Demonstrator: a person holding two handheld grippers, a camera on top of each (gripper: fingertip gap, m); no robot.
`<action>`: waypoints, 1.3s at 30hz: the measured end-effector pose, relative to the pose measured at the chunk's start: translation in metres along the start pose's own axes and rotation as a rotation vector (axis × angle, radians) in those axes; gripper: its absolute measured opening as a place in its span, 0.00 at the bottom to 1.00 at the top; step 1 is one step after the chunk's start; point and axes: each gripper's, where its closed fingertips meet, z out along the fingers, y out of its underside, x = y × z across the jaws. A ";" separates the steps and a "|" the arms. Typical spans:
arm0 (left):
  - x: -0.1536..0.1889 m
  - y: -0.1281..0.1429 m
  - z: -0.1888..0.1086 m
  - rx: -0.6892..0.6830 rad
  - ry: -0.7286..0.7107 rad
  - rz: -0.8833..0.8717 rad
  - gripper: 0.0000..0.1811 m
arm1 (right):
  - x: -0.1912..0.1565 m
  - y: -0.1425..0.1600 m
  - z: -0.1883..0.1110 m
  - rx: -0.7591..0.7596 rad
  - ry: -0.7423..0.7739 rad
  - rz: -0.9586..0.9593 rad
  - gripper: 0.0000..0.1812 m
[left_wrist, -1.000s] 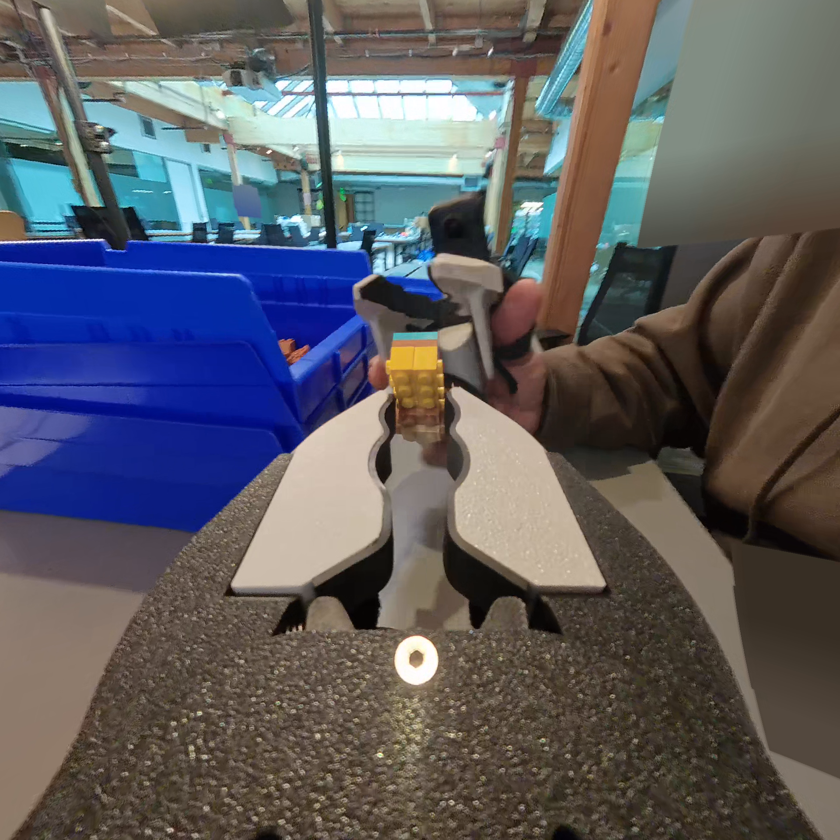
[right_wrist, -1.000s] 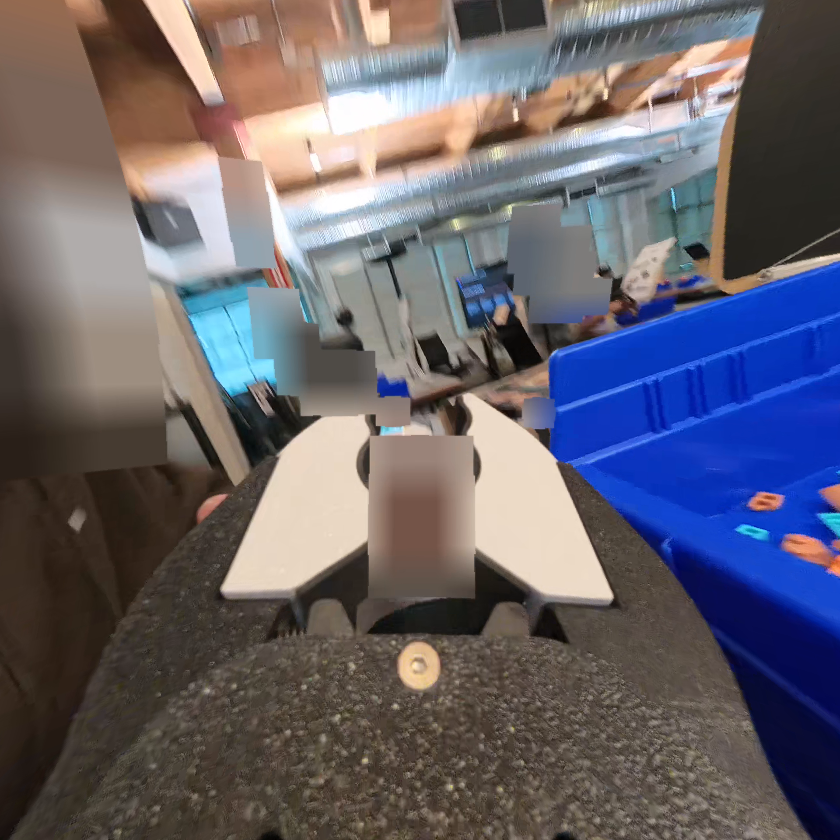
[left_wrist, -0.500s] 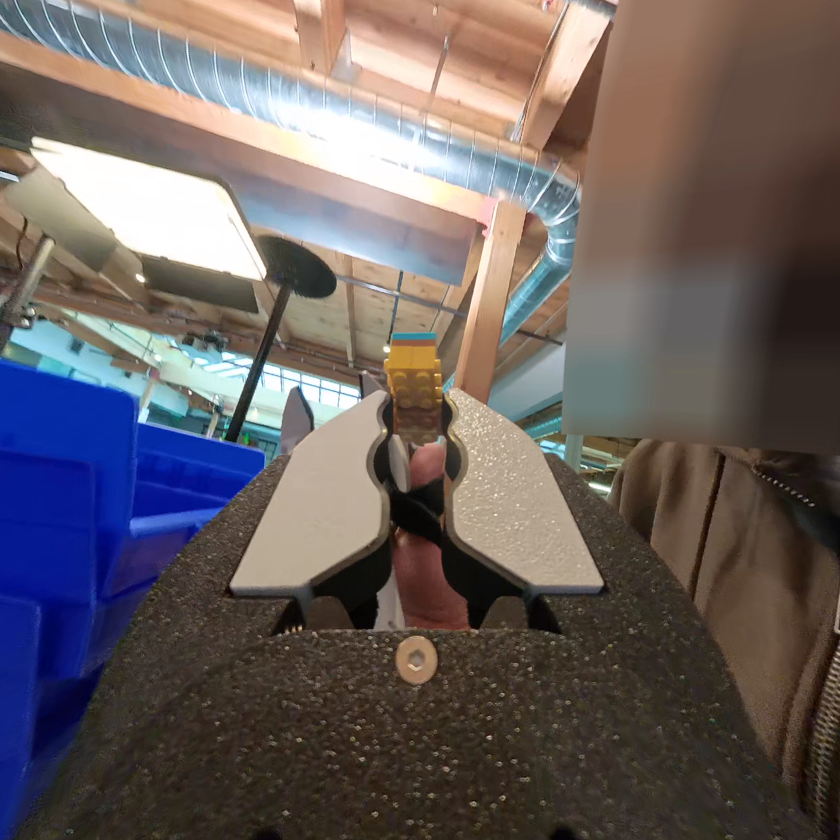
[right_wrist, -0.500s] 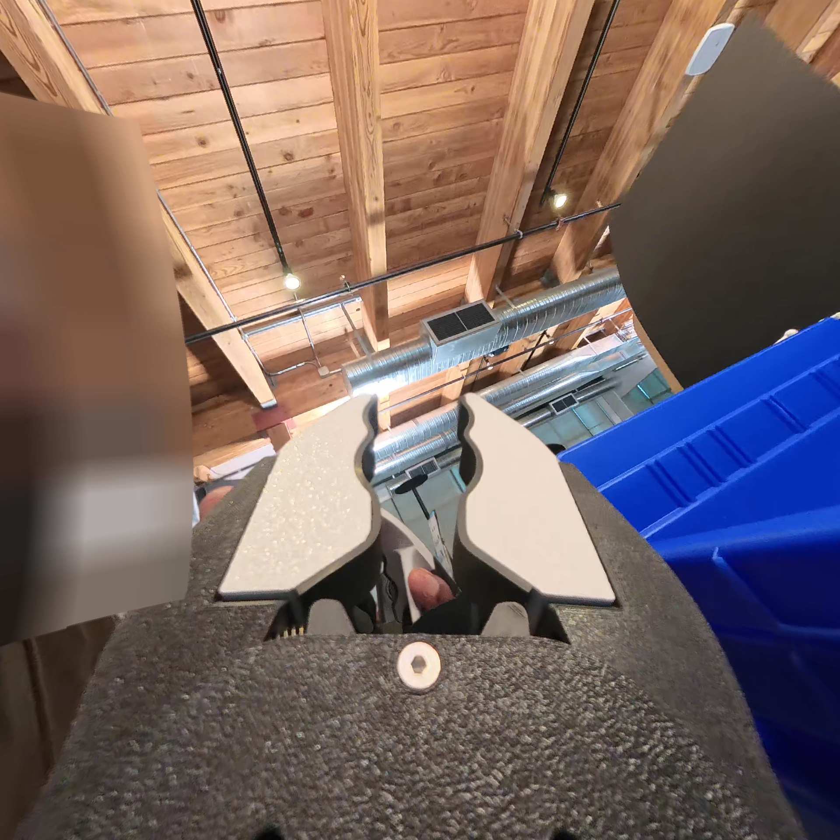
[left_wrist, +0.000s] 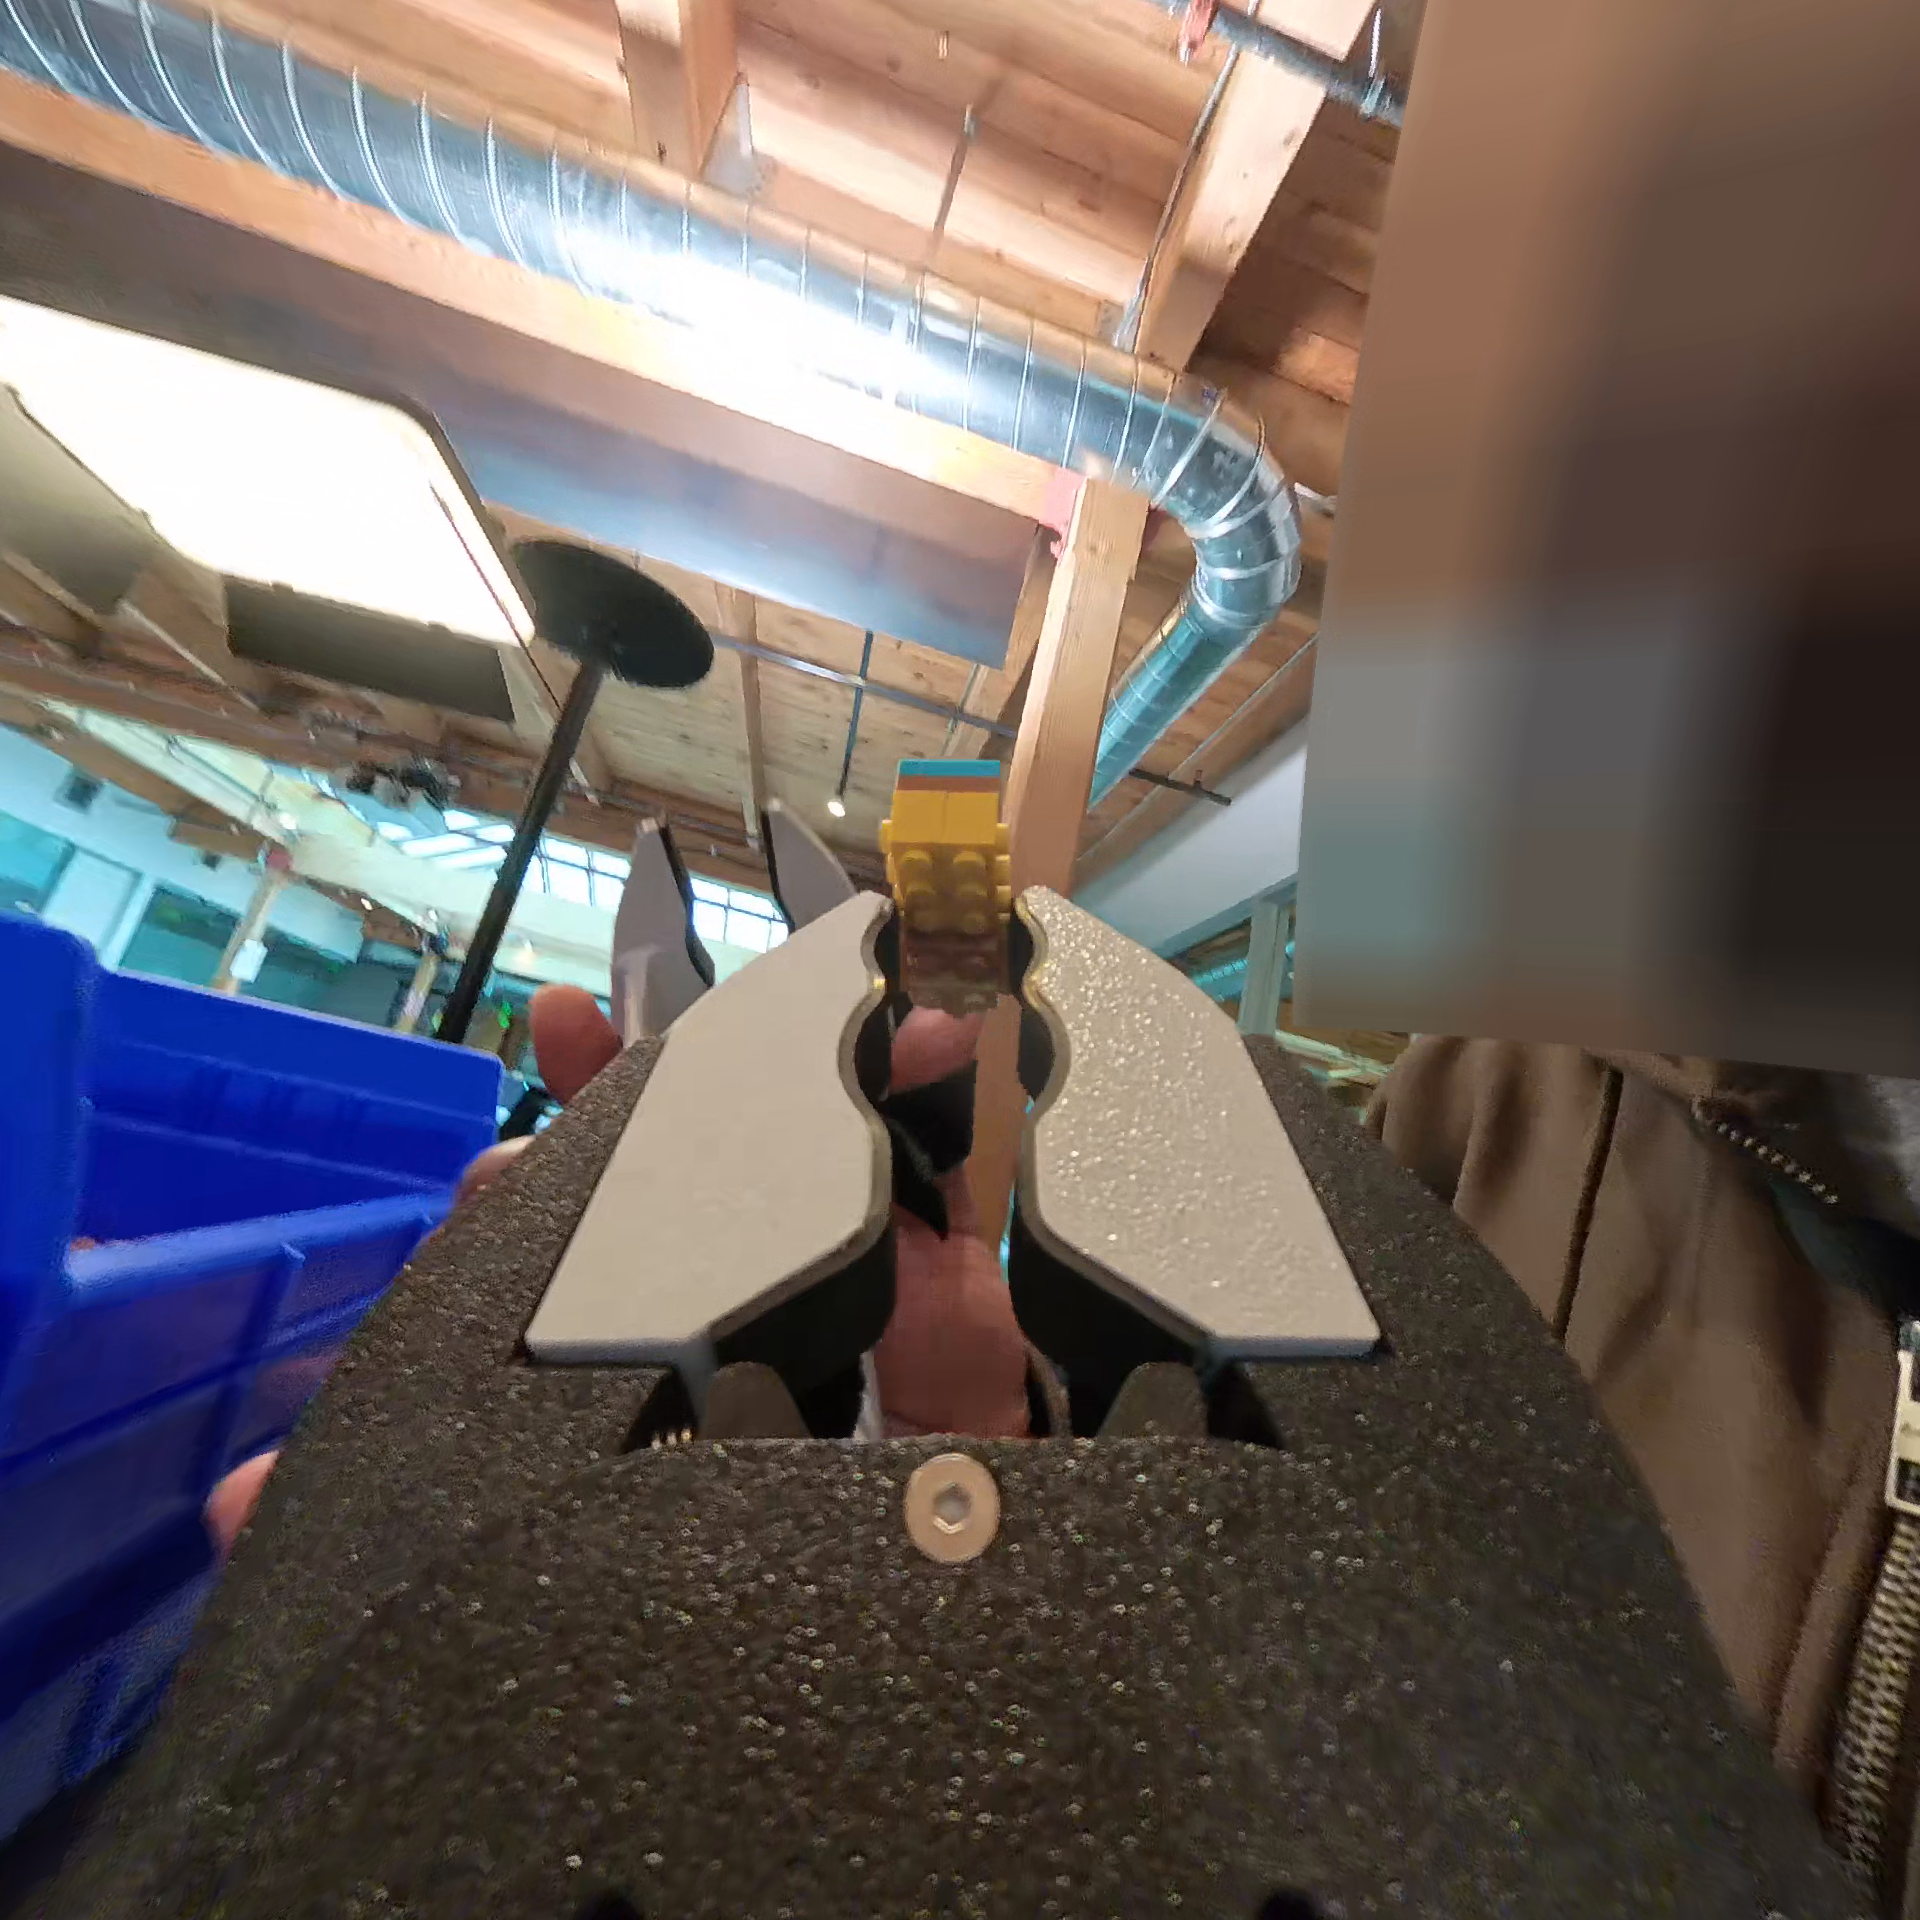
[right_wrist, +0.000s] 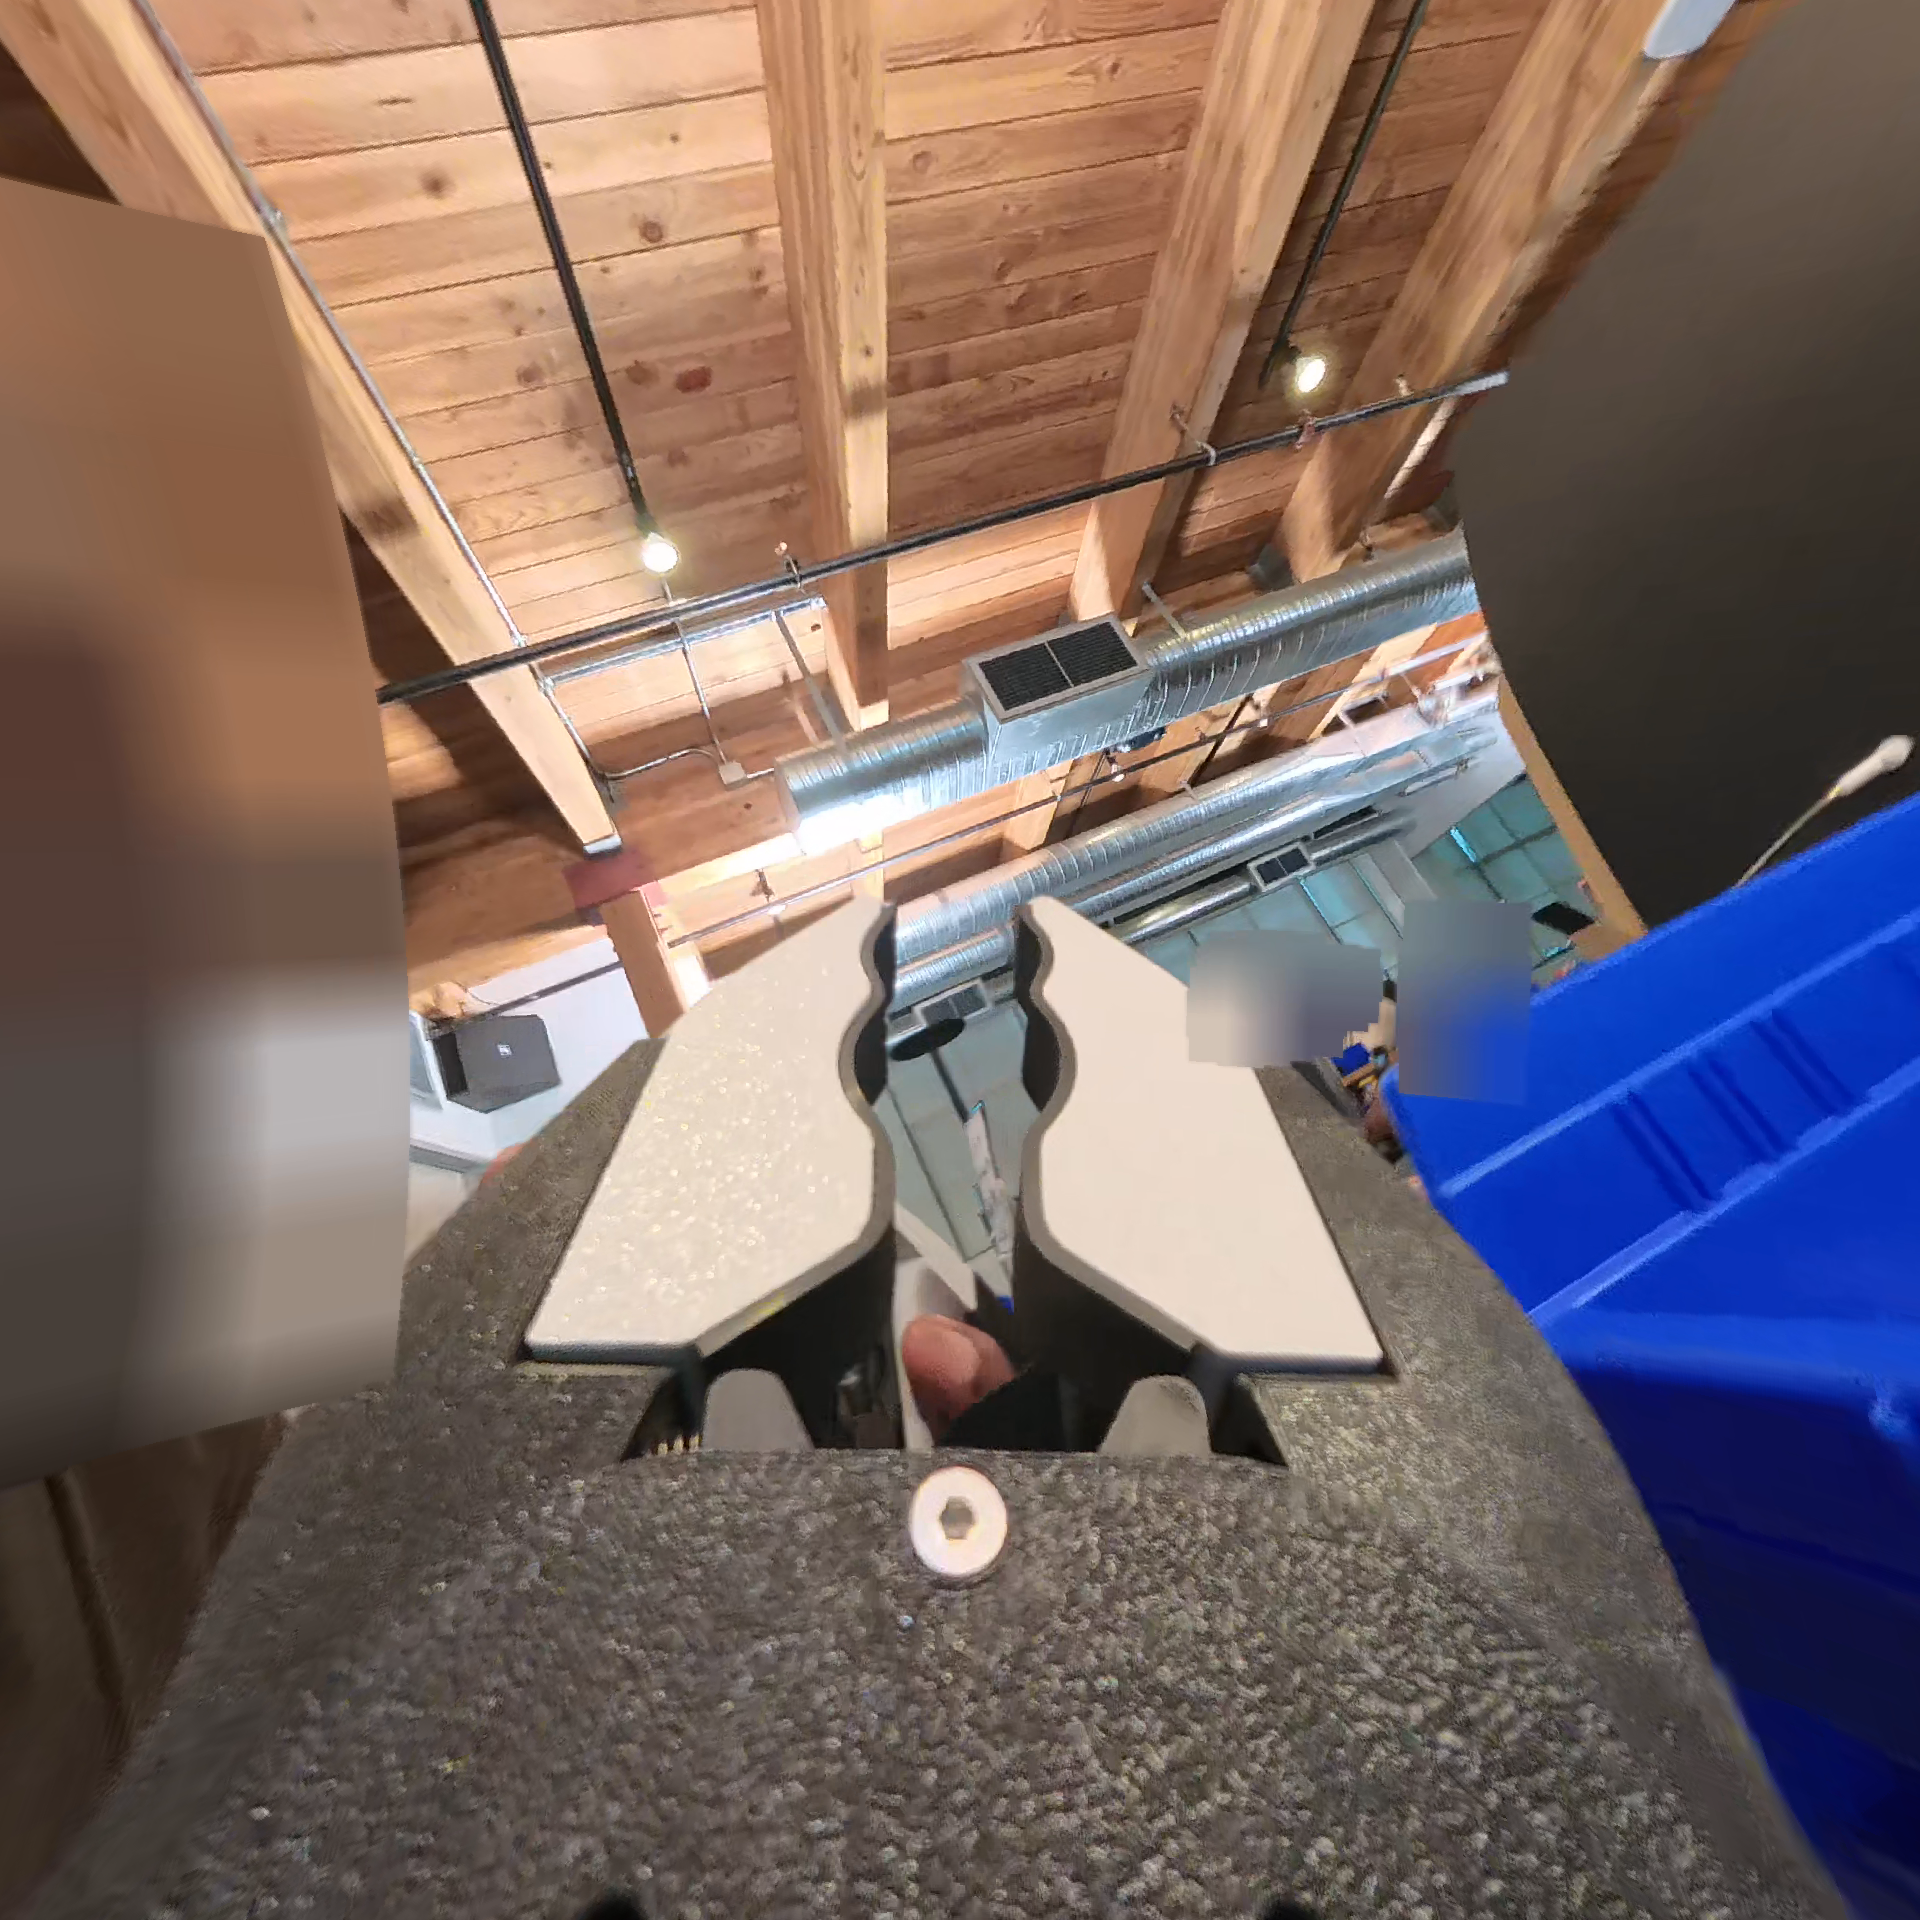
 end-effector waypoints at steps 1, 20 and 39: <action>-0.001 -0.008 -0.002 0.024 -0.007 0.015 0.11 | 0.002 -0.008 -0.001 0.014 -0.005 -0.030 0.11; -0.069 0.054 -0.066 -0.875 -0.204 0.391 0.11 | 0.041 0.088 -0.072 -0.893 -0.143 -0.521 0.17; -0.064 0.076 -0.081 -0.980 -0.136 0.289 0.11 | 0.041 0.108 -0.094 -1.053 -0.143 -0.409 0.09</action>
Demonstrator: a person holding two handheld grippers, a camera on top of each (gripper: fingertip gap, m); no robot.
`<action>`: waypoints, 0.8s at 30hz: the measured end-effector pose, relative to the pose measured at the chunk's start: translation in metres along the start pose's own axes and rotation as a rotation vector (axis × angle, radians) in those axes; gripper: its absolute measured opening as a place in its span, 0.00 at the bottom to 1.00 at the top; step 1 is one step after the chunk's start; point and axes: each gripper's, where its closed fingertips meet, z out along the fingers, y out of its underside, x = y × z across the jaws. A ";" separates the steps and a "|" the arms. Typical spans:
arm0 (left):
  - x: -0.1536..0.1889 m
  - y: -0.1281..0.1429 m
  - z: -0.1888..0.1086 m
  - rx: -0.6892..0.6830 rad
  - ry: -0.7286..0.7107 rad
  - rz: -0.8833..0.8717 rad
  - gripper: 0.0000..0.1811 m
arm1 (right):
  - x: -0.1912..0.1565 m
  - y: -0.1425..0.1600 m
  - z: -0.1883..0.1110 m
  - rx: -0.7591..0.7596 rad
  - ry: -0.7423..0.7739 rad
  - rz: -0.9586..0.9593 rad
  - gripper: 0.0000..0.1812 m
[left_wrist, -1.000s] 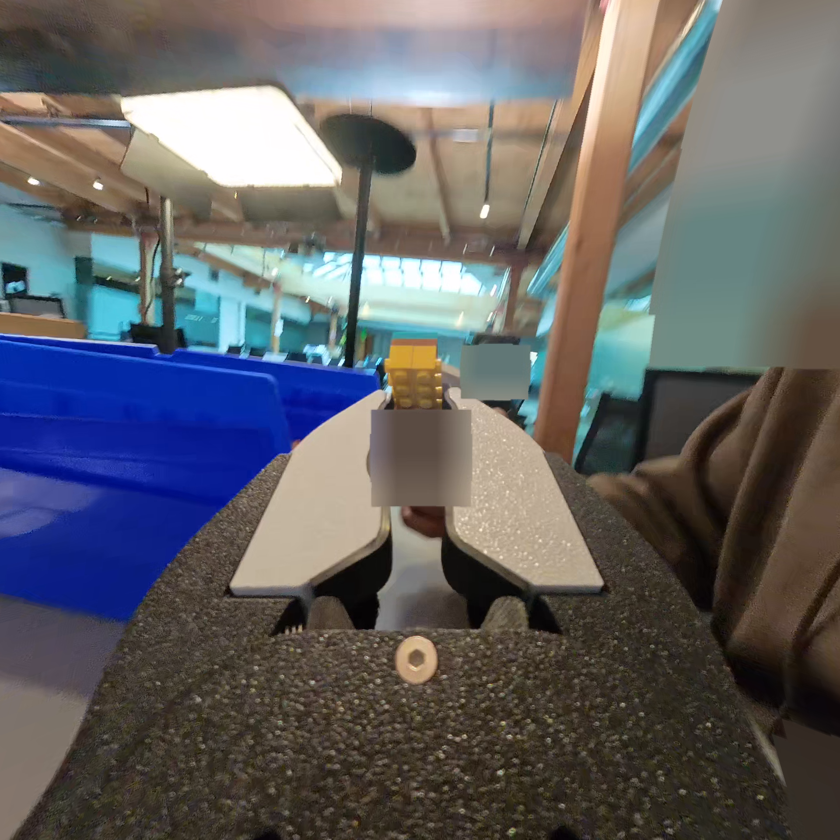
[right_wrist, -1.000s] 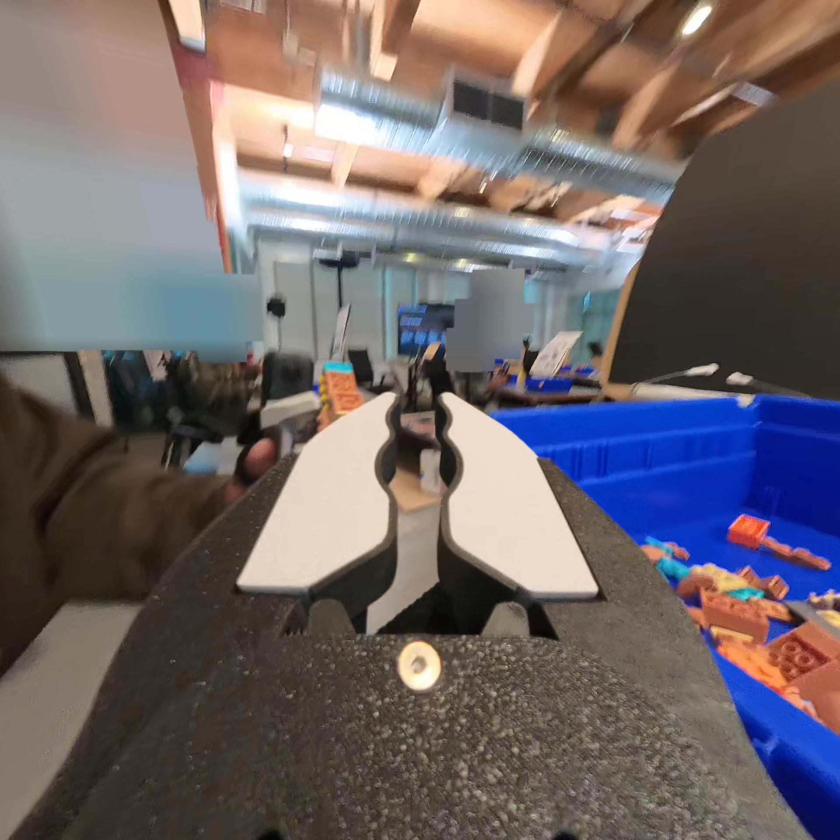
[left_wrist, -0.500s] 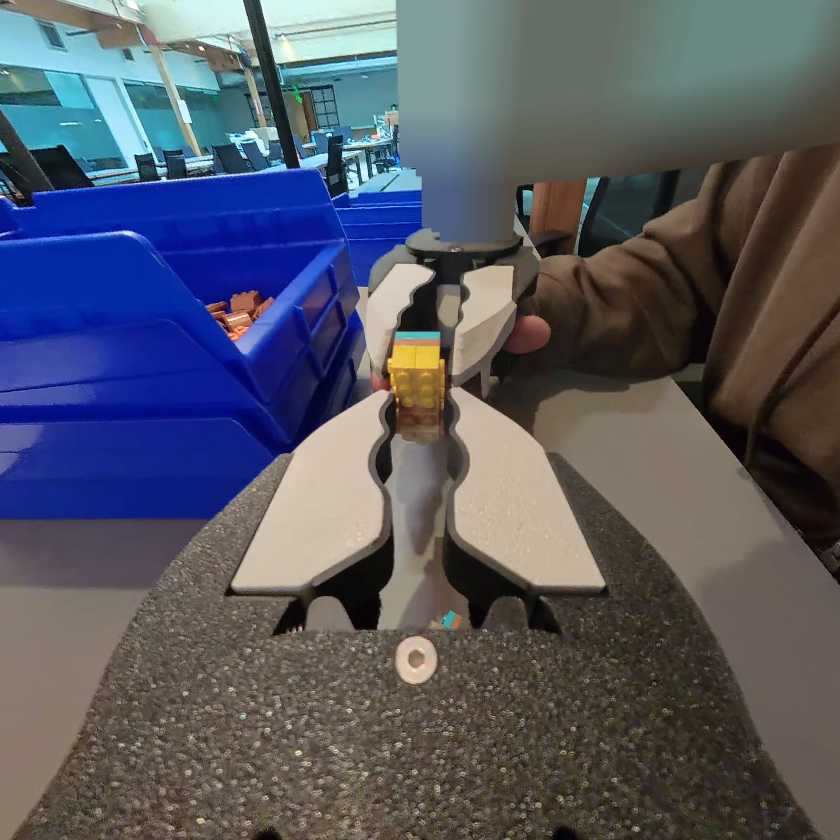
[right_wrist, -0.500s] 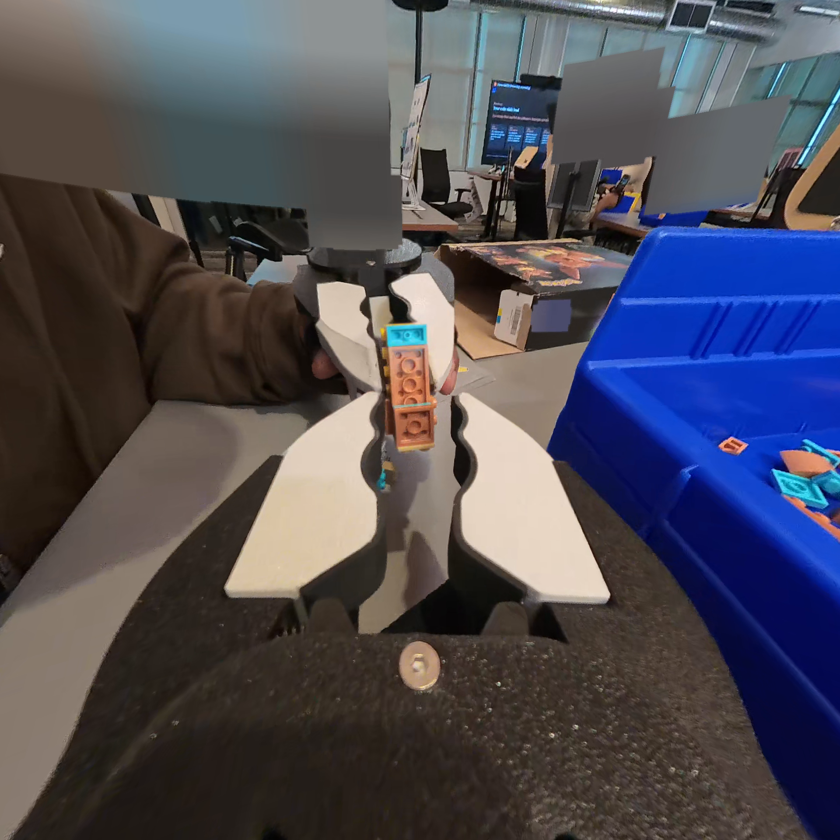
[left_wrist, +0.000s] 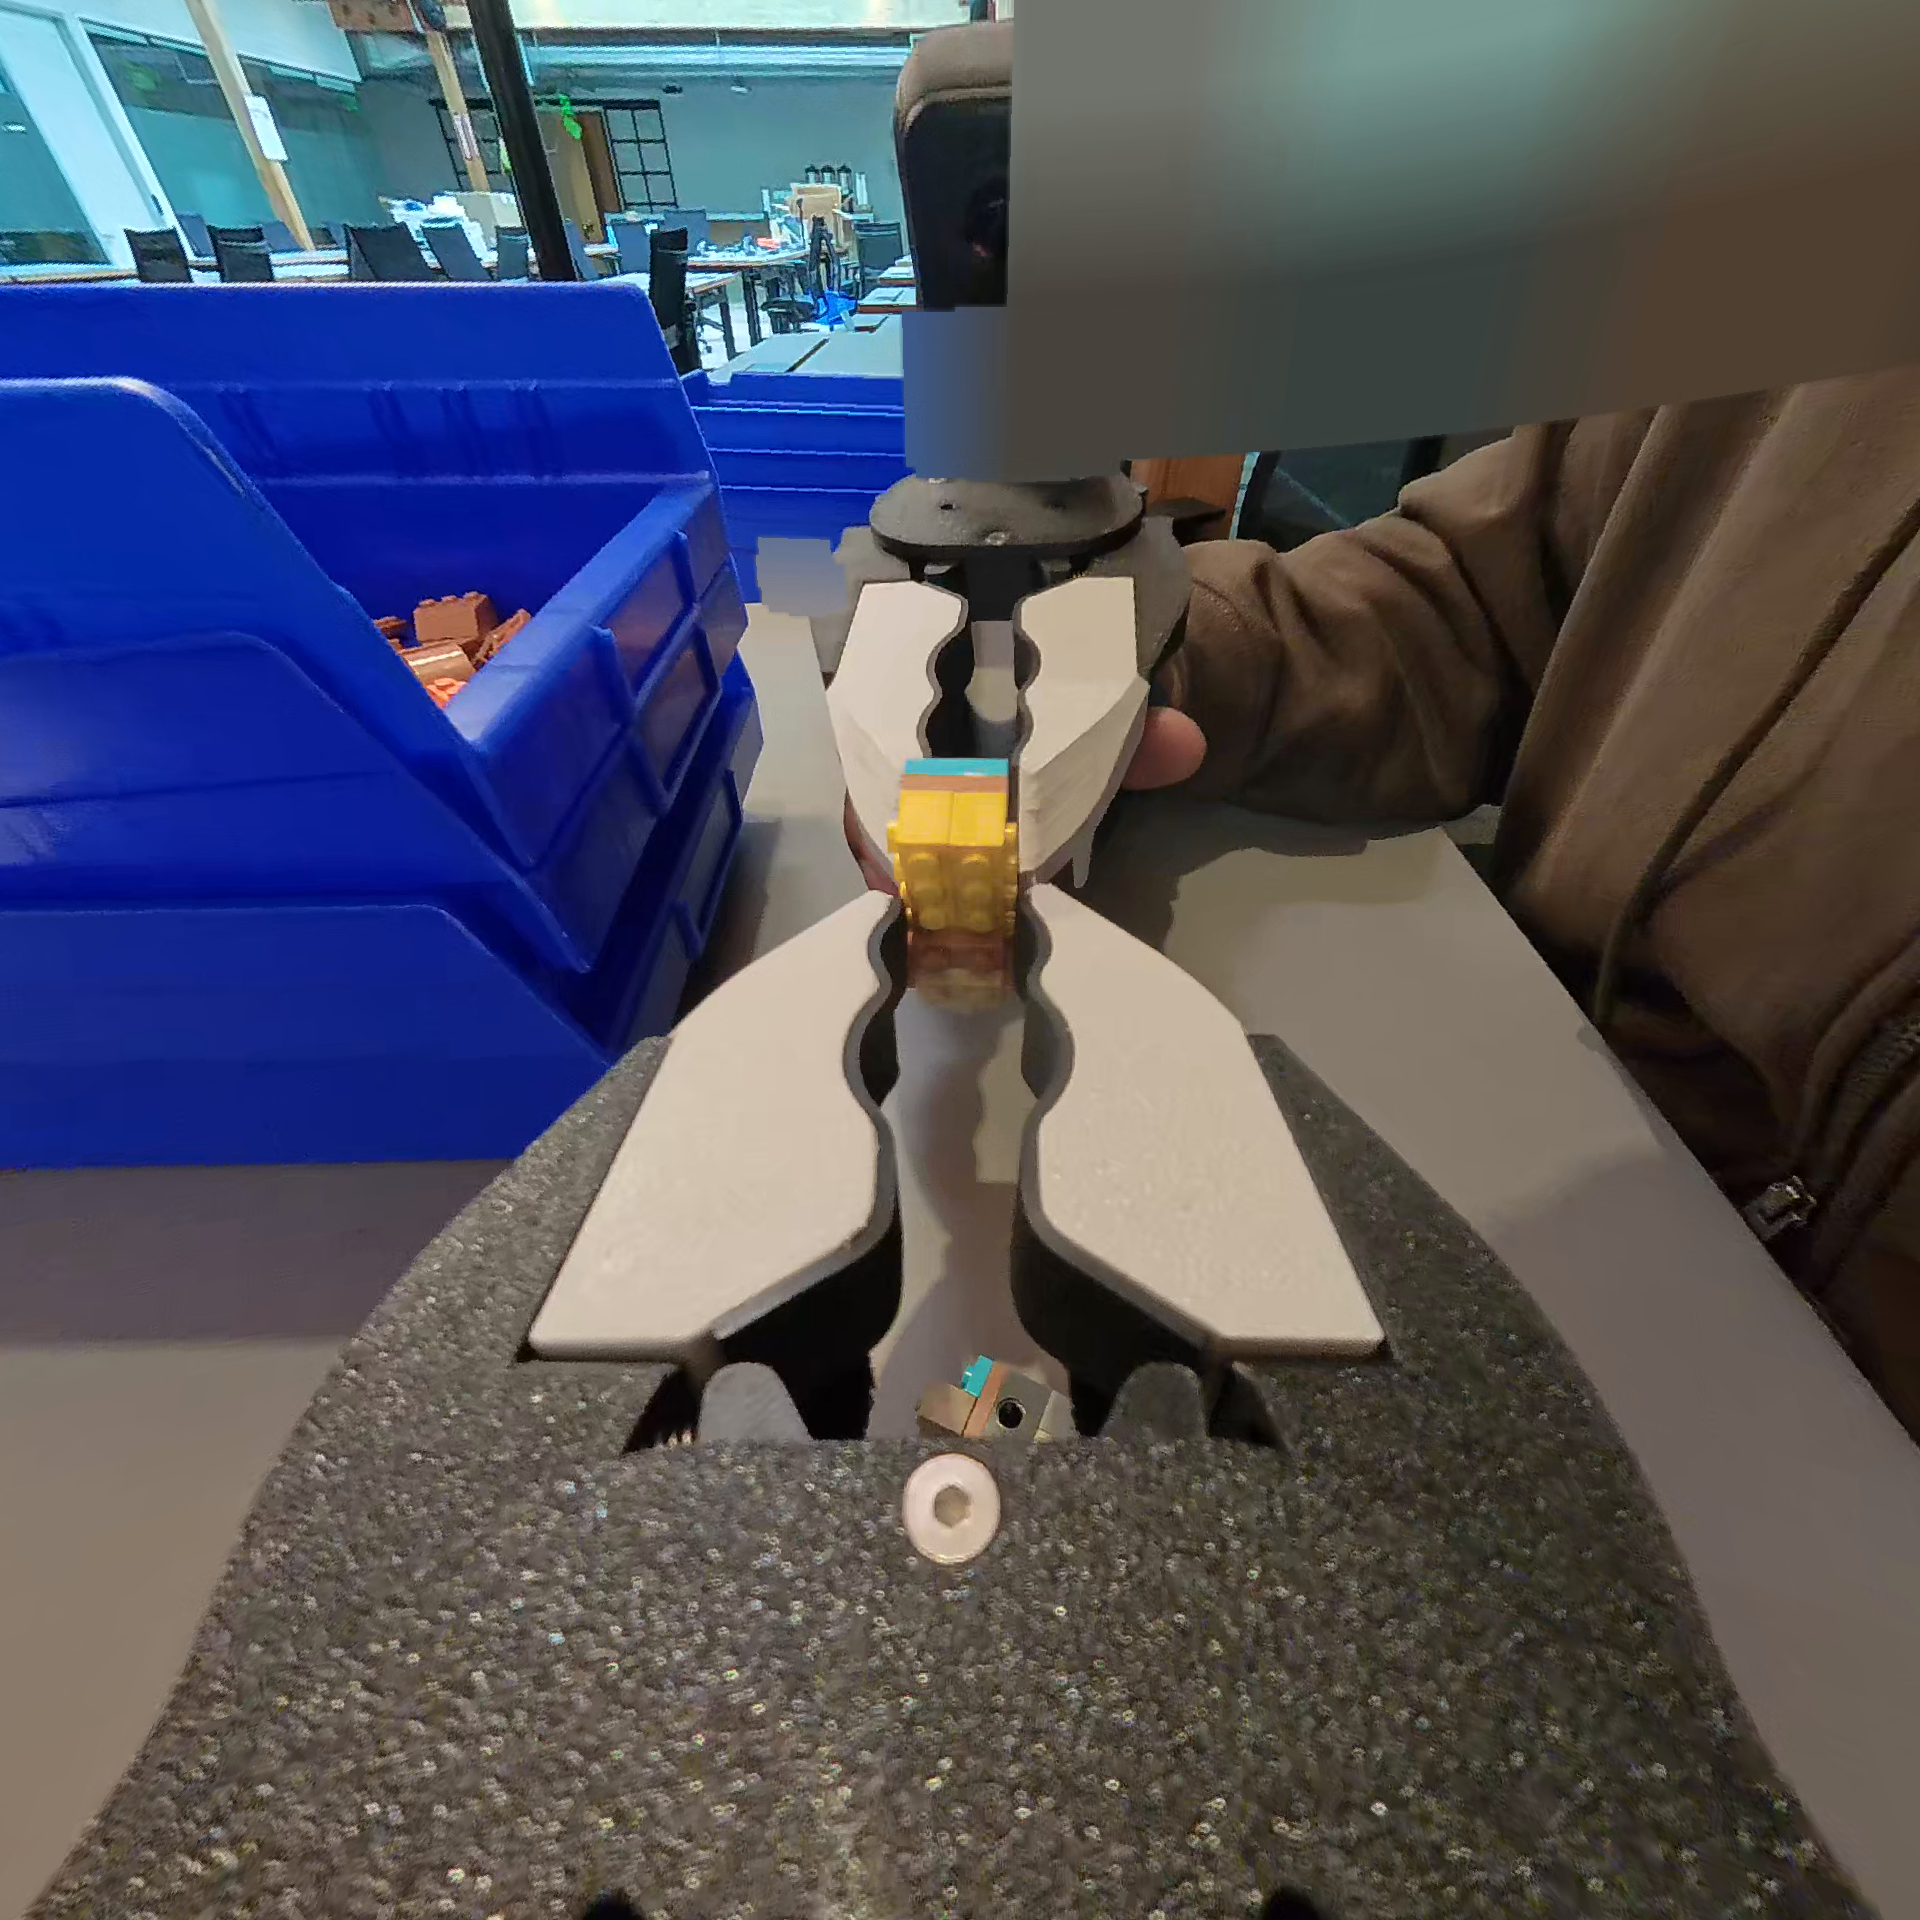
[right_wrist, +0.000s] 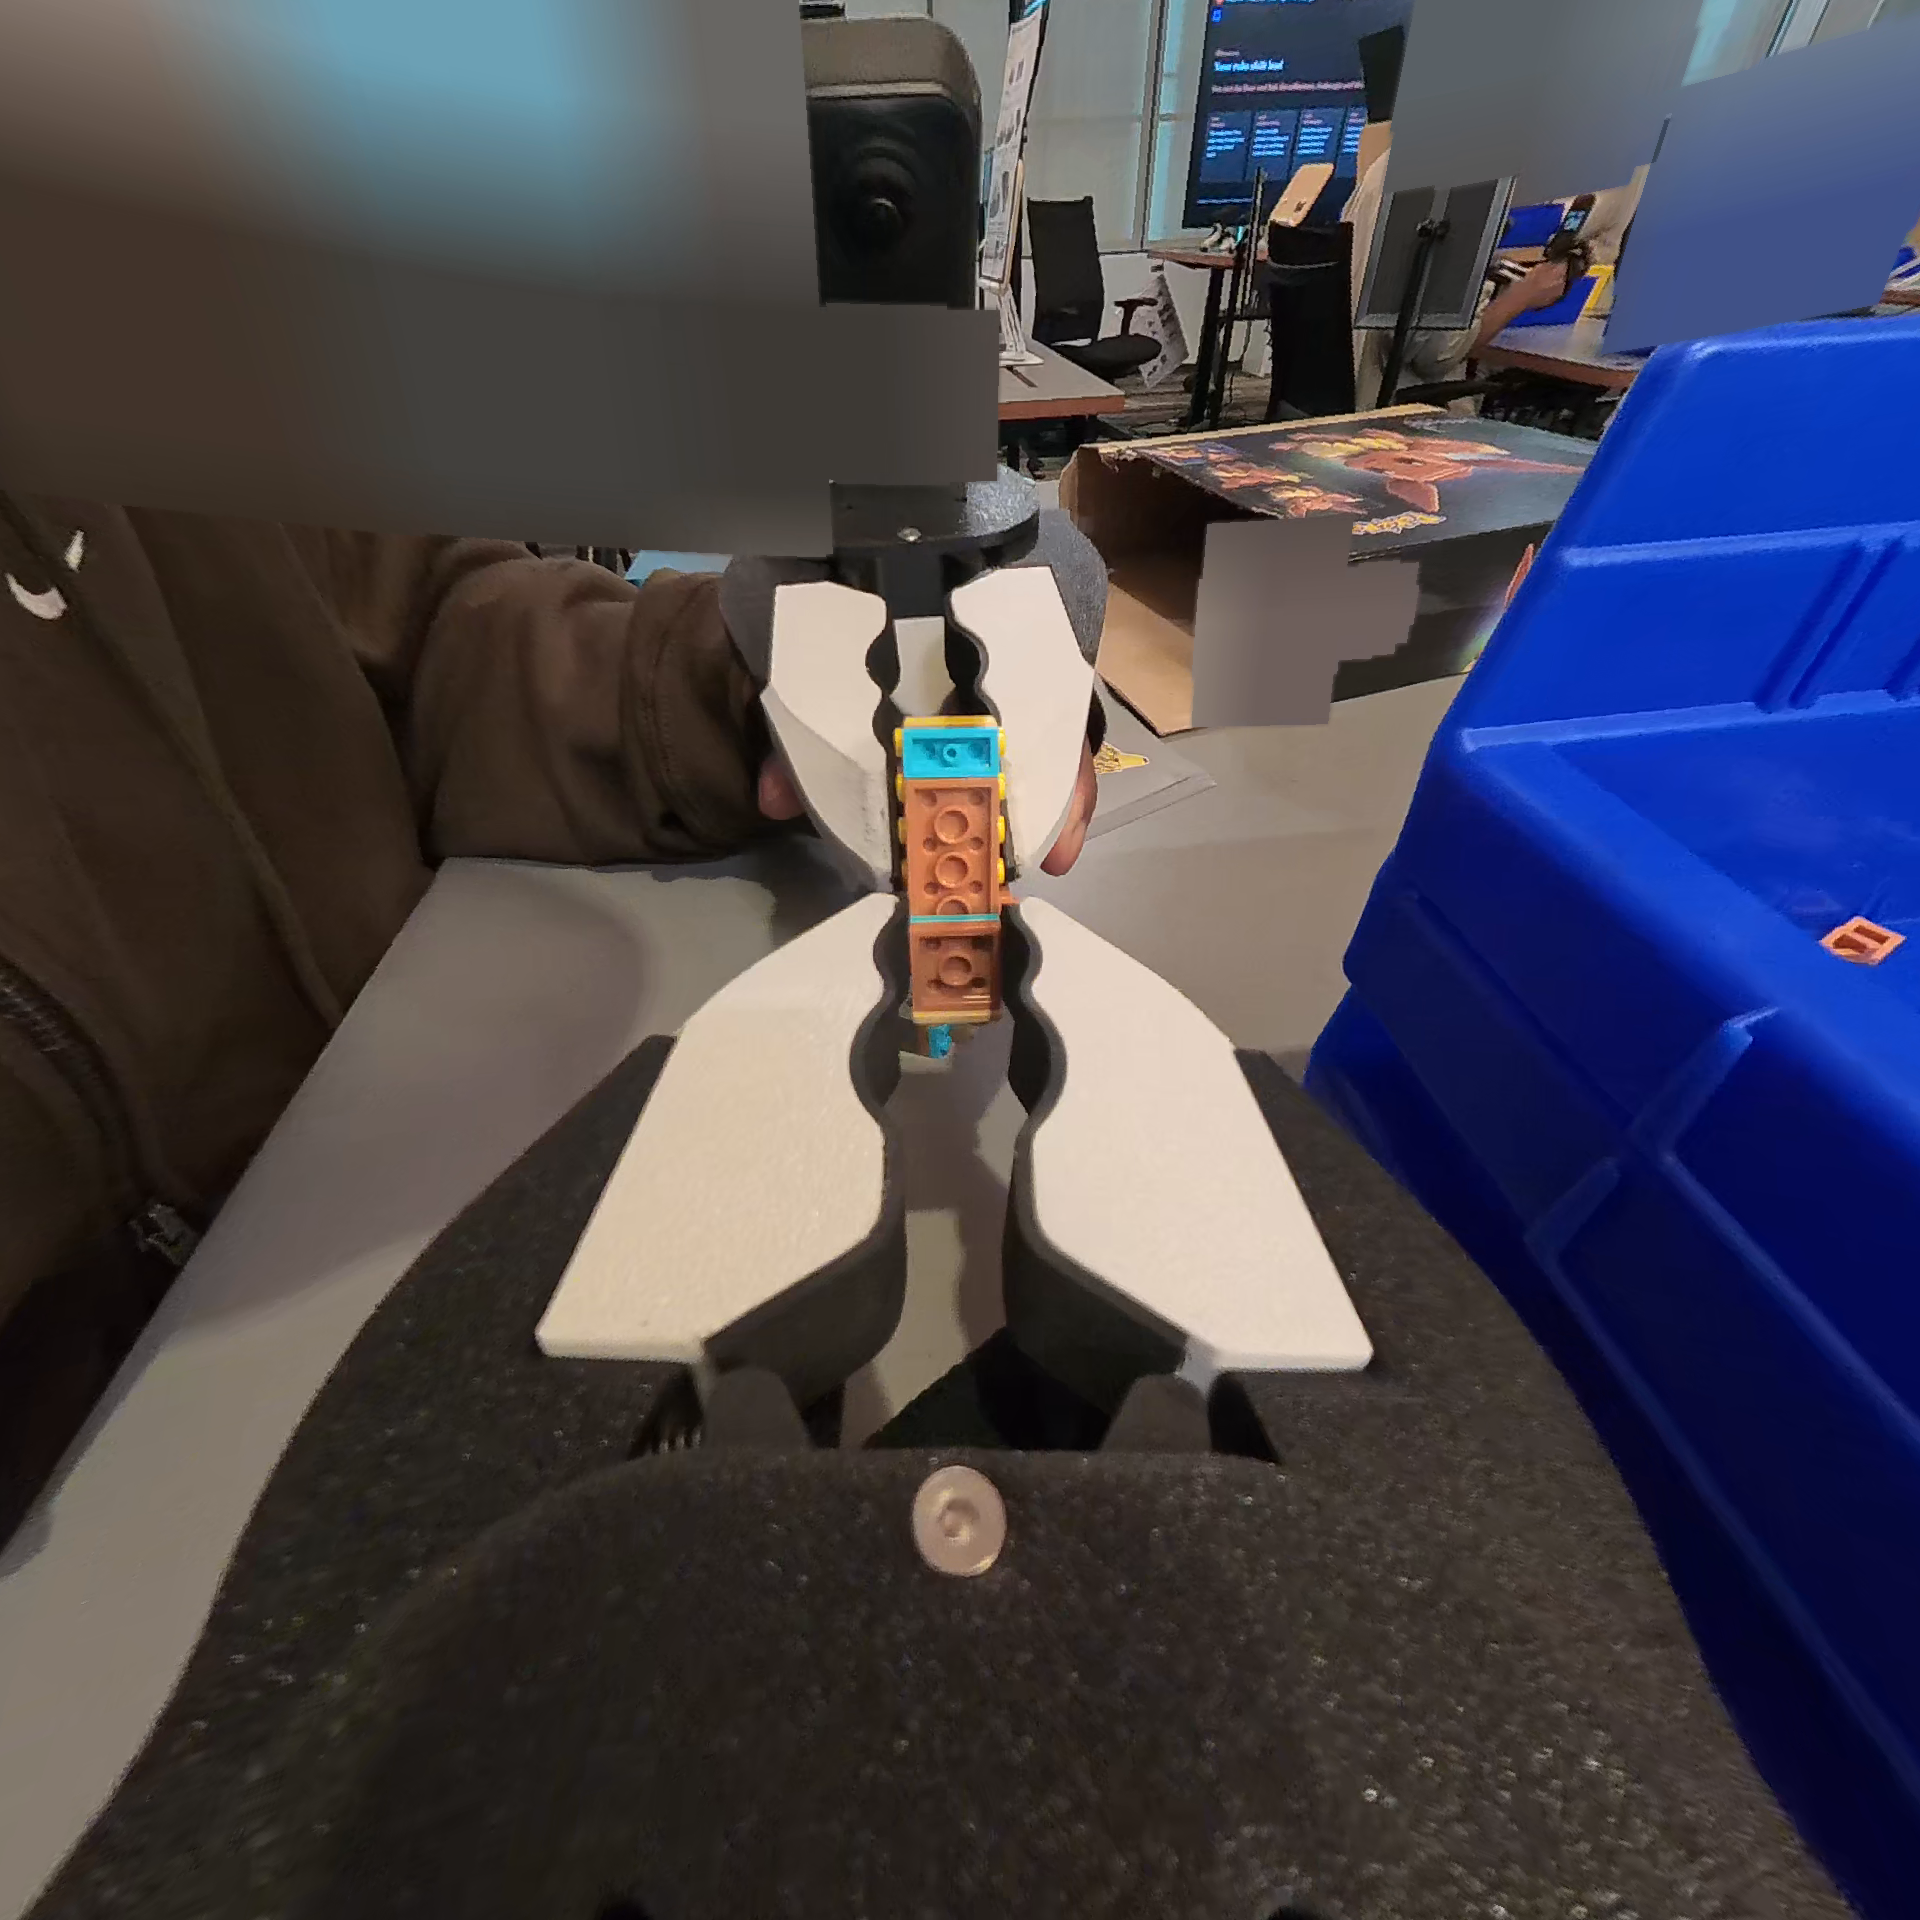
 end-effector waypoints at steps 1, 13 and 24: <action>0.000 0.000 0.000 -0.002 0.004 0.000 0.11 | 0.000 0.000 0.000 0.001 -0.003 0.002 0.09; -0.026 -0.020 -0.041 0.135 -0.055 -0.077 0.11 | 0.015 -0.020 -0.026 0.152 0.043 0.093 0.09; 0.015 0.059 0.012 -0.425 0.032 -0.067 0.11 | 0.019 -0.030 -0.029 0.334 -0.024 0.280 0.09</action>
